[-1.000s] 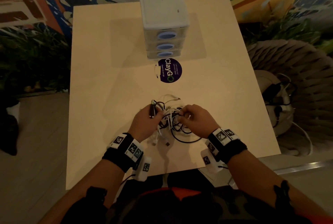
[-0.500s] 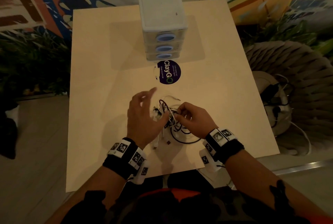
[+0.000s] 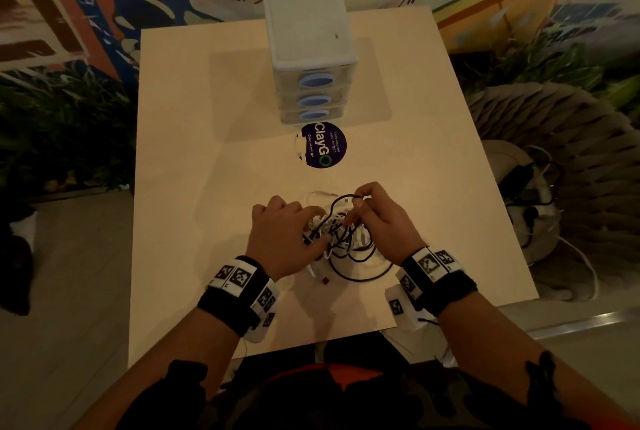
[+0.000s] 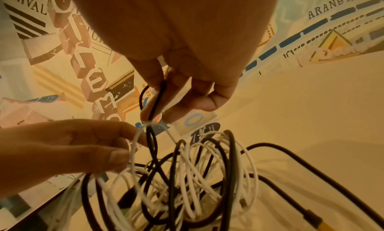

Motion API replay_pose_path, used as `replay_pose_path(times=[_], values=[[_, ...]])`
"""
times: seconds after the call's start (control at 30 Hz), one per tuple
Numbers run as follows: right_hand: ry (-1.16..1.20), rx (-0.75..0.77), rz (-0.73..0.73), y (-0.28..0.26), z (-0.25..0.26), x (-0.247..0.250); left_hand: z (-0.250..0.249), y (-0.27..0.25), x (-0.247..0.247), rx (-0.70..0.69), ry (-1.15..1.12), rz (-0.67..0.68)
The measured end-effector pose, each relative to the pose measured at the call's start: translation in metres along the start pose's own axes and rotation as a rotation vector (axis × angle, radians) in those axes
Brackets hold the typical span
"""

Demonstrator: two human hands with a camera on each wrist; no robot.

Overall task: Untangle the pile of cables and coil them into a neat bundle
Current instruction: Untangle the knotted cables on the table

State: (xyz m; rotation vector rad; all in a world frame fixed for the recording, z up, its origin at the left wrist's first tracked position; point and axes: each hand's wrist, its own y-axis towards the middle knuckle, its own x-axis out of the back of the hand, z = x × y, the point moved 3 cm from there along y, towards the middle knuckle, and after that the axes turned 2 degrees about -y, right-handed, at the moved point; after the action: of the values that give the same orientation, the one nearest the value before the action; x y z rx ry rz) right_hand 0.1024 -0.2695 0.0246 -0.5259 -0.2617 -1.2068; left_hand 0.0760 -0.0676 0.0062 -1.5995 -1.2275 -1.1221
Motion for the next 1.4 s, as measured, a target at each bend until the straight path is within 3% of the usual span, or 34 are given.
replay_pose_path(times=[0.1,0.3,0.4,0.5,0.67,0.8,0.93,1.2,1.4], values=[[0.028,0.031,0.031,0.0,0.005,-0.002,-0.006,0.004,0.002,-0.01,-0.006,-0.031],[0.077,0.076,0.163,-0.006,0.018,-0.005,-0.01,0.011,0.019,0.185,-0.31,-0.111],[0.082,0.081,0.208,-0.009,0.019,-0.004,-0.008,0.014,0.026,0.134,-0.4,-0.169],[-0.063,0.107,0.222,-0.007,0.01,-0.004,-0.006,0.016,0.03,0.063,-0.503,-0.168],[-0.255,0.085,0.235,-0.002,-0.011,-0.011,-0.013,0.011,0.054,0.099,-0.749,-0.258],[-0.307,0.015,0.162,0.001,-0.019,-0.007,-0.005,0.009,0.052,0.294,-1.004,-0.234],[-0.425,-0.035,0.189,0.005,-0.026,-0.007,0.002,0.006,0.046,0.495,-1.288,-0.152],[-0.623,-0.016,0.203,0.021,-0.014,-0.029,-0.002,0.004,0.046,0.462,-1.331,-0.078],[-0.793,0.055,0.227,0.033,-0.005,-0.041,-0.003,0.005,0.047,0.392,-1.284,-0.105]])
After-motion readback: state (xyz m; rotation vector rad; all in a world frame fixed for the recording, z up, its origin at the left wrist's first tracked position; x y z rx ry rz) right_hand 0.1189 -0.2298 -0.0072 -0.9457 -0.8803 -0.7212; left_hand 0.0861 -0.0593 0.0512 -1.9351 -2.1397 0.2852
